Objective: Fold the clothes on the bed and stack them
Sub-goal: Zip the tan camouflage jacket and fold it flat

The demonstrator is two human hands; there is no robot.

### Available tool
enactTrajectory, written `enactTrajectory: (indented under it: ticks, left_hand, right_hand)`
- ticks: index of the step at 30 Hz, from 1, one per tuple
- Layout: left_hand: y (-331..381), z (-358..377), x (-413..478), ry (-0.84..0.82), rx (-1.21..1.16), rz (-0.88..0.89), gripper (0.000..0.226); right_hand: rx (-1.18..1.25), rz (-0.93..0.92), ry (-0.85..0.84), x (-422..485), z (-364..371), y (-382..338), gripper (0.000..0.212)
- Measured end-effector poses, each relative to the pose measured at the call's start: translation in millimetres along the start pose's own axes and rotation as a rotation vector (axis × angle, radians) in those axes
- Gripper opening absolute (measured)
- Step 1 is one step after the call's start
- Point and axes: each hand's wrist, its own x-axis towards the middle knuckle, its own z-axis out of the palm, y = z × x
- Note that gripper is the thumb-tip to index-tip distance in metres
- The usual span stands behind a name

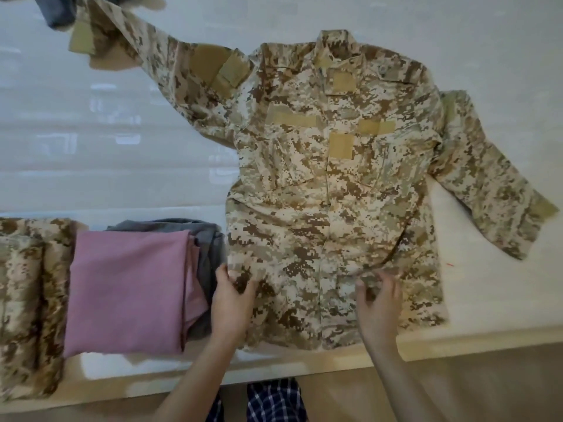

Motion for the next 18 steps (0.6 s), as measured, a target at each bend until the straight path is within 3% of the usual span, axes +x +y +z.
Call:
enactTrajectory:
  ticks: [2, 4, 6, 7, 8, 11, 13, 16, 18]
  left_hand:
    - [-28, -4, -25, -0.083, 0.048, -0.084, 0.031]
    - [-49, -15, -36, -0.242, -0.172, -0.213, 0.035]
    - [-59, -27, -40, -0.497, -0.461, -0.361, 0.032]
    - [-64, -31, -41, -0.52, -0.49, -0.409, 0.029]
    - [-70, -34, -40, -0.465, -0.456, -0.445, 0.031]
    - [-87, -32, -42, -0.094, -0.15, -0.416, 0.031]
    - [-82, -23, -49, -0.005, -0.054, -0.373, 0.027]
    - [-75, -12, -67, 0.073, 0.0, -0.34, 0.04]
    - [-70, -11, -84, 0.147, 0.059, -0.279, 0.045]
  right_hand:
    - [-0.152, -0.029, -0.127, -36, -3, 28, 0.047]
    - [-0.319, -0.136, -0.296, -57, -2, 47, 0.059]
    - [-0.367, -0.19, -0.353, -60, -5, 53, 0.063]
    - [-0.362, -0.198, -0.348, -58, -6, 55, 0.064]
    - [-0.346, -0.204, -0.343, -56, -8, 55, 0.062]
    - [-0.279, -0.203, -0.321, -54, -17, 55, 0.052]
    - [-0.254, -0.149, -0.194, -49, -27, 61, 0.048]
    - [-0.164, 0.085, 0.059, -29, -51, 82, 0.052]
    - [-0.087, 0.268, 0.081, -7, -70, 99, 0.065]
